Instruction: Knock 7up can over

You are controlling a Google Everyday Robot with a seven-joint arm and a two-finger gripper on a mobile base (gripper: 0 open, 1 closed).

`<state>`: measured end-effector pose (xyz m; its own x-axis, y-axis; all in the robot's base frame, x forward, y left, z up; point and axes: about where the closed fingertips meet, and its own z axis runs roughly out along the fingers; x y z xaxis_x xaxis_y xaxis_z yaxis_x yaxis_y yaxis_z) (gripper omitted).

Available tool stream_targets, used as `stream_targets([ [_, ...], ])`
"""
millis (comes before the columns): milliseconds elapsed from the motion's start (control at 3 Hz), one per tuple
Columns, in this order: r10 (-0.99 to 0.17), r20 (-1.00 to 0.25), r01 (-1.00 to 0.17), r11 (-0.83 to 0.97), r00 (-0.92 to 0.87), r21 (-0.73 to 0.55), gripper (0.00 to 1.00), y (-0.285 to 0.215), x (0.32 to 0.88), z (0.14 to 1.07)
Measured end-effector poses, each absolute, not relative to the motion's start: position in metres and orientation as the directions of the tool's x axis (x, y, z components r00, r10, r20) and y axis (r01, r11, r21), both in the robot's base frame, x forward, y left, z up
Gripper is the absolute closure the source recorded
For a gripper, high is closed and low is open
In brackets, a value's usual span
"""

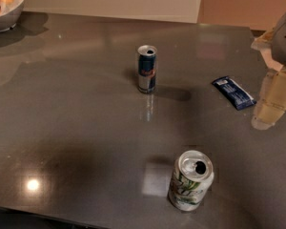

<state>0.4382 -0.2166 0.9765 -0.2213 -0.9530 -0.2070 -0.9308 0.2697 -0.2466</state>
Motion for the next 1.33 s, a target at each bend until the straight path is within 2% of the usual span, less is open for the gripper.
stream_targets([
  [667,-0.953,-0.224,-0.938,0.257,-0.205,-0.233,0.0,-0.213,0.437,0.976],
  [1333,-0.922,-0.368,-0.971,0.186,-0.119,-0.151,0.0,-0.187,0.399,0.969],
])
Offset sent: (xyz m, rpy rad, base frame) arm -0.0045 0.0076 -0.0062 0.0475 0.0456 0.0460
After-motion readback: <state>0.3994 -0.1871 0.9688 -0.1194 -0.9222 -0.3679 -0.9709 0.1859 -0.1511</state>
